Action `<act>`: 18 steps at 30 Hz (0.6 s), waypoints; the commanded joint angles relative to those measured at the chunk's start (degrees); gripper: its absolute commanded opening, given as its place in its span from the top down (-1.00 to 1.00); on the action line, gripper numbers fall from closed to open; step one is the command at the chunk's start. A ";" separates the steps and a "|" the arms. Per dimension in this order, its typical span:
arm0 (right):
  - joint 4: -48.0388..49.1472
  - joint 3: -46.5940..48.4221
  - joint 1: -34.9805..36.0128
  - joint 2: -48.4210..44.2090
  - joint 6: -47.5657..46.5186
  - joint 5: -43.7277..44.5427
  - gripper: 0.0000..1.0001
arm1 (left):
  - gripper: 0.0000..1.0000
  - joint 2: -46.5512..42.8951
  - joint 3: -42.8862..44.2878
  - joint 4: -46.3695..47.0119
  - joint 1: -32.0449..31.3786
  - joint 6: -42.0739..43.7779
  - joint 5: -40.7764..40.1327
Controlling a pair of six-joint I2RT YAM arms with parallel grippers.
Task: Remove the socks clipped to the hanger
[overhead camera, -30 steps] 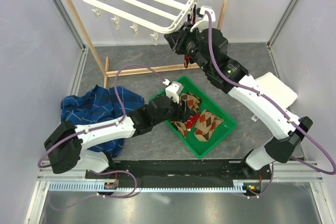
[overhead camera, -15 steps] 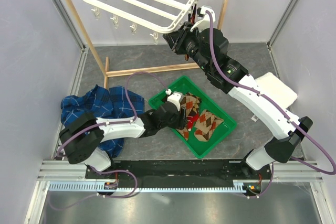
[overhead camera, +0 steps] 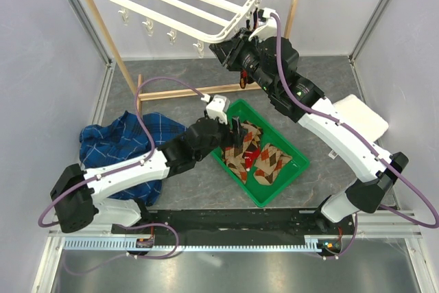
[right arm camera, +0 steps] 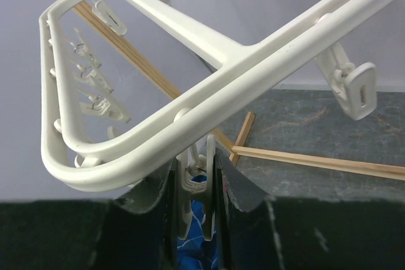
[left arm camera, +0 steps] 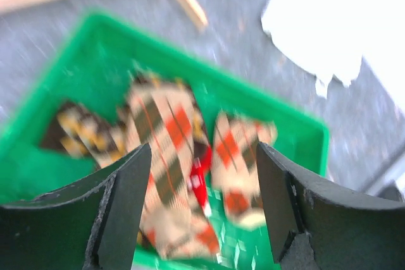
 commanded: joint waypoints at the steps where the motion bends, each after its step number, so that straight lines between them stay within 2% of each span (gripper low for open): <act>1: 3.76 1.79 -0.02 -0.03 3.18 -2.22 0.92 | -0.49 2.17 2.93 7.41 1.44 7.98 -9.55; 4: 3.94 2.23 0.07 0.23 3.97 -2.75 0.92 | -0.48 6.56 4.95 14.01 2.85 12.64 -10.96; 6: 3.85 2.41 -0.02 0.50 4.15 -3.62 0.92 | -0.48 10.85 8.79 14.99 3.90 13.71 -14.64; 8: 3.85 2.59 0.07 0.67 4.41 -3.89 0.92 | -0.47 13.24 11.36 16.14 5.39 14.94 -14.92; 9: 3.85 2.67 0.07 0.67 4.50 -4.15 0.92 | -0.48 14.99 12.67 17.27 5.92 15.64 -14.22; 14: 6.13 0.92 -0.02 0.06 7.13 -5.38 0.92 | -0.50 18.87 8.74 38.94 10.22 18.90 -4.73; 18: 7.98 -0.84 -0.02 -0.47 7.92 -5.29 0.90 | -0.56 23.70 12.15 42.25 13.04 17.50 -0.51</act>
